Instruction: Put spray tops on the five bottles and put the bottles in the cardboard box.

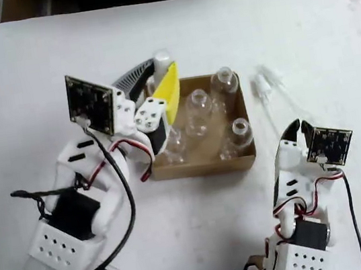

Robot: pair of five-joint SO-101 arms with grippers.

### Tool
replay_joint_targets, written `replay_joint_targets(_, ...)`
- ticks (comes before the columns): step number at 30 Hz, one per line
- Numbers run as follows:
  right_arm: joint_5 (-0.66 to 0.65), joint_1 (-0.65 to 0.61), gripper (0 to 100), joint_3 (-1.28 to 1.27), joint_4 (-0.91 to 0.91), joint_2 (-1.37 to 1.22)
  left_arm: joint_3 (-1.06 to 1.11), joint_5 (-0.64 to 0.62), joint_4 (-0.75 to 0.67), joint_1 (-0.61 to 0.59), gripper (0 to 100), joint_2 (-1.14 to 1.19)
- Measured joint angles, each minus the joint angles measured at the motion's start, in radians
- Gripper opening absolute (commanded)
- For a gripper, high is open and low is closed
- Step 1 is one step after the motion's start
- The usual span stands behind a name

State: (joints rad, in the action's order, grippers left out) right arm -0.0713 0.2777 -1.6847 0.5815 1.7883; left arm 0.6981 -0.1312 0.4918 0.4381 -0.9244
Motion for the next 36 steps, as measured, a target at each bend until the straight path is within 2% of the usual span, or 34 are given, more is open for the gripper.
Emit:
replay_joint_targets(6,0.000,0.000,2.1,0.000,0.000,0.000,0.083,0.002,-0.107,-0.009,2,0.002)
replay_joint_targets(20,0.000,0.000,2.1,0.000,0.000,0.000,0.095,0.029,-0.115,-0.021,2,0.003)
replay_joint_targets(28,0.000,0.000,2.1,0.000,0.000,0.000,-0.043,0.029,-0.127,-0.003,2,0.006)
replay_joint_targets(36,0.000,0.000,2.1,0.000,0.000,0.000,-0.074,0.029,-0.356,0.014,2,0.267)
